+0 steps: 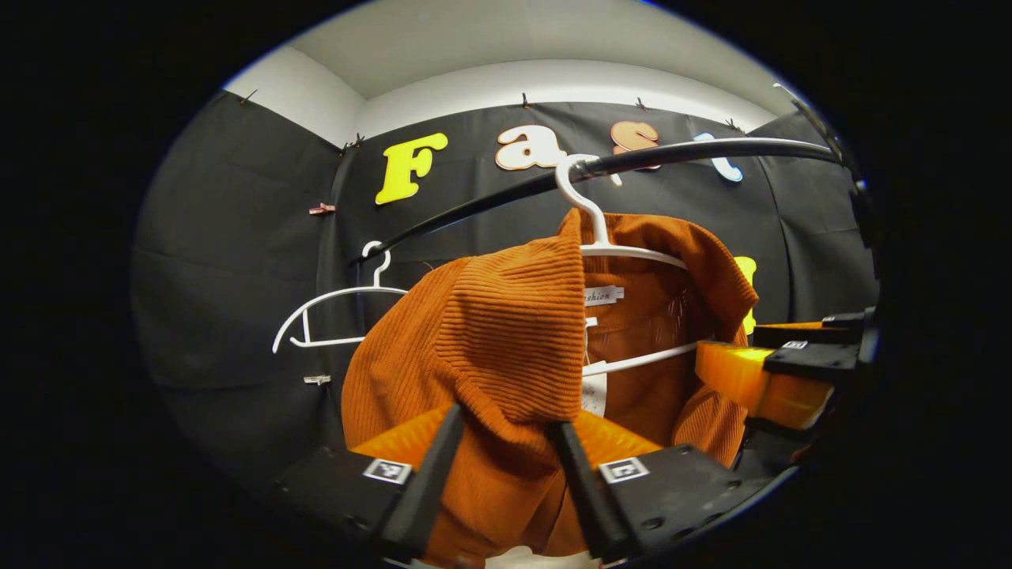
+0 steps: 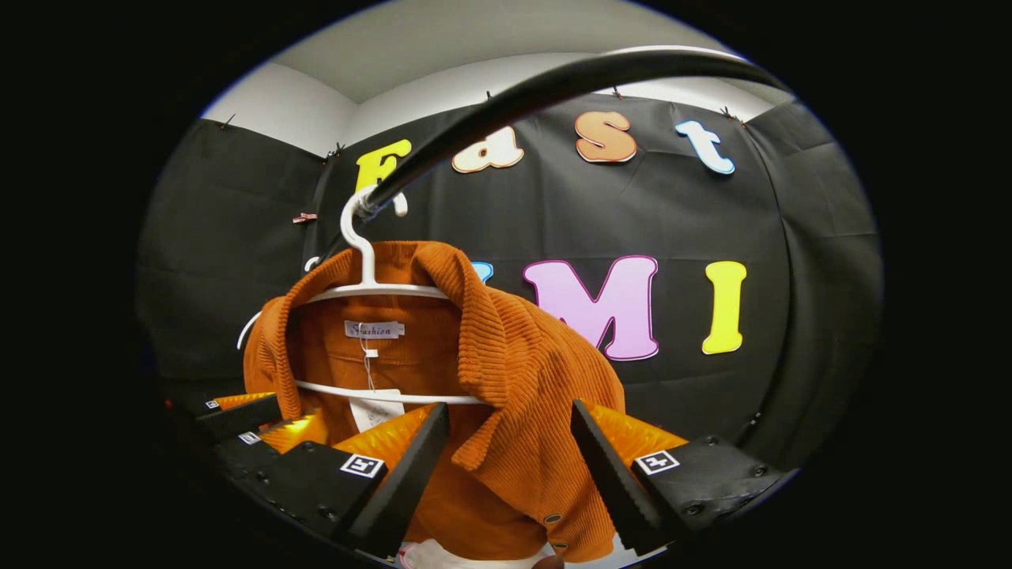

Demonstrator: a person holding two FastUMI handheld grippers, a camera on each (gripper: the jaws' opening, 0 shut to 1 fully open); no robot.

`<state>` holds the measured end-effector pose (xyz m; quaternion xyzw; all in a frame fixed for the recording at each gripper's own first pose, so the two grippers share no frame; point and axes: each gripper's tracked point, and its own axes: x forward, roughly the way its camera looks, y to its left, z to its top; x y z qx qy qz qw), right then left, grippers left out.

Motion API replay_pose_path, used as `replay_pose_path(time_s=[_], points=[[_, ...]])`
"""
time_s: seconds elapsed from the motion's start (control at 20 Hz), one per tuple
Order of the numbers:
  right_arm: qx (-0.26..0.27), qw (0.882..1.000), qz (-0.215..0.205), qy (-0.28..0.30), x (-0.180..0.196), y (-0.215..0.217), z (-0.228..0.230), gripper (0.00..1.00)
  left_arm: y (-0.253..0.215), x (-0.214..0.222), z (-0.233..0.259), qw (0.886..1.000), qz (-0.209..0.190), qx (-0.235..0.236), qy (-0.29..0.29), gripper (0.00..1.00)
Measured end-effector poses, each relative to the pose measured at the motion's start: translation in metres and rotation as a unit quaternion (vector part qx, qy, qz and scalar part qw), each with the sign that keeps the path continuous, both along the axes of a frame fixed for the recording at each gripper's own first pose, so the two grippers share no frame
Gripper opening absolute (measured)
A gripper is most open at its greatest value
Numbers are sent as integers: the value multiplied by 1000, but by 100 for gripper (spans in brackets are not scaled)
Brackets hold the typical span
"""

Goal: Grasp the clothes on the hanger with both hands and then place them into the laundry hamper below.

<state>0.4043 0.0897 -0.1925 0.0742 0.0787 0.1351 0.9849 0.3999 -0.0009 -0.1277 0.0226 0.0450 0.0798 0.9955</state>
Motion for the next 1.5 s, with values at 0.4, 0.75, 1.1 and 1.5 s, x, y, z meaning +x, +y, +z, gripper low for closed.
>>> replay_pose_path(time_s=[0.4, 0.75, 1.1, 1.5], points=[[63, 996, 35, 57, 14, 14, -28, 11, 6, 4, -8, 999, -34, -27, 32, 10], [155, 973, 88, 149, 13, 14, -41, 5, 6, 8, -12, 993, -67, -65, 72, 6], [196, 963, 86, 164, 37, -40, -11, 5, 15, -12, 12, 986, -88, -106, 93, 5], [177, 980, 30, 81, 81, -85, 28, 4, 72, -5, 79, 996, -38, -79, 33, 5]])
